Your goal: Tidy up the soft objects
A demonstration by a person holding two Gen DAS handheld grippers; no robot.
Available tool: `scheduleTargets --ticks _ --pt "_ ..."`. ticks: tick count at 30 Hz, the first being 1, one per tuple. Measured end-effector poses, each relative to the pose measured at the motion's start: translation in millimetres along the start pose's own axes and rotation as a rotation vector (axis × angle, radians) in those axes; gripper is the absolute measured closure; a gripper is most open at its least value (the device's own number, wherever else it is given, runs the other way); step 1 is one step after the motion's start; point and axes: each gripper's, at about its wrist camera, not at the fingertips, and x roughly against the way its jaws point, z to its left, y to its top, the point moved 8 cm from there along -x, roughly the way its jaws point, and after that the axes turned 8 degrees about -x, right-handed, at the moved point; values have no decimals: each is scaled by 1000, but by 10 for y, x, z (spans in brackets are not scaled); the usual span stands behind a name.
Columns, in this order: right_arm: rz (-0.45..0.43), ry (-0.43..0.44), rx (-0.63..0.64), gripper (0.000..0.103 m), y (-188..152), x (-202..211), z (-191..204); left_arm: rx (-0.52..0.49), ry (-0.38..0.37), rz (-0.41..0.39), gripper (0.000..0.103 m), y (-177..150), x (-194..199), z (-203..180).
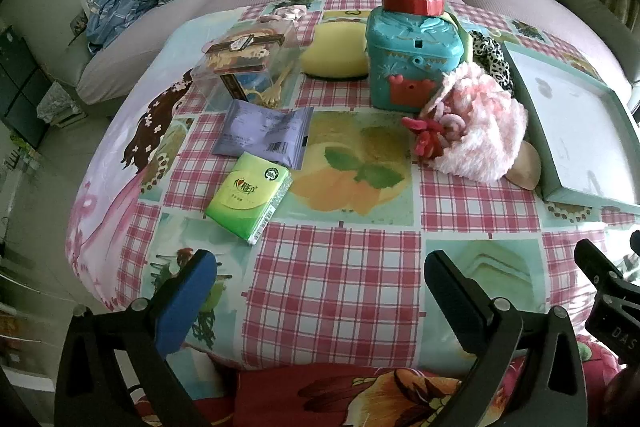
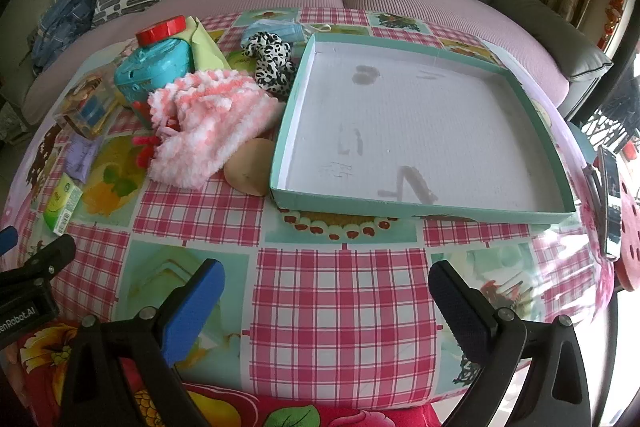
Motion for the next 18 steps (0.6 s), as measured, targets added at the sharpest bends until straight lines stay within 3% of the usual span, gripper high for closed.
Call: scheduleTargets --ticks 18 --pt "1 -2 1 0 -1 -4 2 -4 8 8 0 11 -1 11"
